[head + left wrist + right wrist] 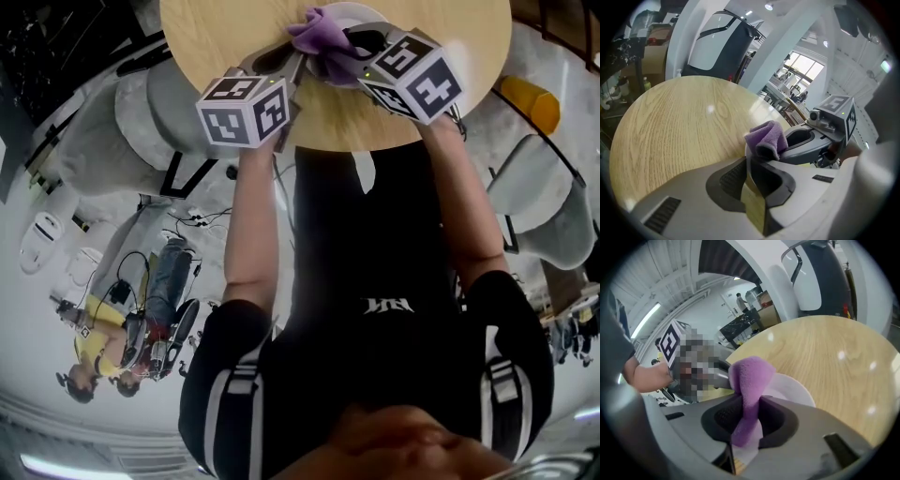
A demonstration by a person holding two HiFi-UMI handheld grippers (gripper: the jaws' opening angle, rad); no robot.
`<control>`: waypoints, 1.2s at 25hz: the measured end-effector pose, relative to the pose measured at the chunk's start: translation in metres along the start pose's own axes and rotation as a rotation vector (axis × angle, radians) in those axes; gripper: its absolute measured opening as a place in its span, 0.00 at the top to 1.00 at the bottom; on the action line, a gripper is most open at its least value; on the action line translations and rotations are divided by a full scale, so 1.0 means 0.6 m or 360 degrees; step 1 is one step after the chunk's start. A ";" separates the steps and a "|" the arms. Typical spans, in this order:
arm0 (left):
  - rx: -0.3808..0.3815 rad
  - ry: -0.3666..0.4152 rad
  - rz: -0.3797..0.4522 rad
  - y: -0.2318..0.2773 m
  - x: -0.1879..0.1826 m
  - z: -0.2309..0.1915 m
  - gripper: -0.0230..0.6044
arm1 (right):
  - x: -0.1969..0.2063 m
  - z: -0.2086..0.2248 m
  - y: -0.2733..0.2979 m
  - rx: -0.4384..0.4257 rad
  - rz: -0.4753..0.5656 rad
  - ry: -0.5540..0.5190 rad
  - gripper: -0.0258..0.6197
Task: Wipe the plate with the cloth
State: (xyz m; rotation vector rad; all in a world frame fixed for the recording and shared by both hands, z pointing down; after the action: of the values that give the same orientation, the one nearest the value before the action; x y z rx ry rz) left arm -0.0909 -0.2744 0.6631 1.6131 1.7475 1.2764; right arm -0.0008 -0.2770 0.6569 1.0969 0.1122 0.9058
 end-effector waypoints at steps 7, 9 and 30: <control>0.0021 -0.0004 -0.0015 0.001 0.001 -0.008 0.91 | 0.067 0.054 -0.059 0.0130 -0.0042 0.0095 0.82; 0.0032 -0.0005 -0.0018 0.001 0.001 -0.006 0.91 | 0.088 0.069 -0.084 0.0158 -0.0032 0.0141 0.82; 0.0020 0.0000 -0.0030 0.001 0.009 0.010 0.91 | 0.023 -0.026 0.001 -0.0034 -0.0025 0.0026 0.82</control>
State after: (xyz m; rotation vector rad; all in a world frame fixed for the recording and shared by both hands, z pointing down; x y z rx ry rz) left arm -0.0871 -0.2673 0.6620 1.5995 1.7701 1.2592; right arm 0.0001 -0.2563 0.6547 1.0675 0.1241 0.9005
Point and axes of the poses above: the fingertips, and each gripper's own axes: y forward along the fingers, z to its right, x out of its underside, the point moved 4 cm from there along -y, backward along the fingers, and after that the axes turned 14 degrees about -z, right-handed, at the moved point
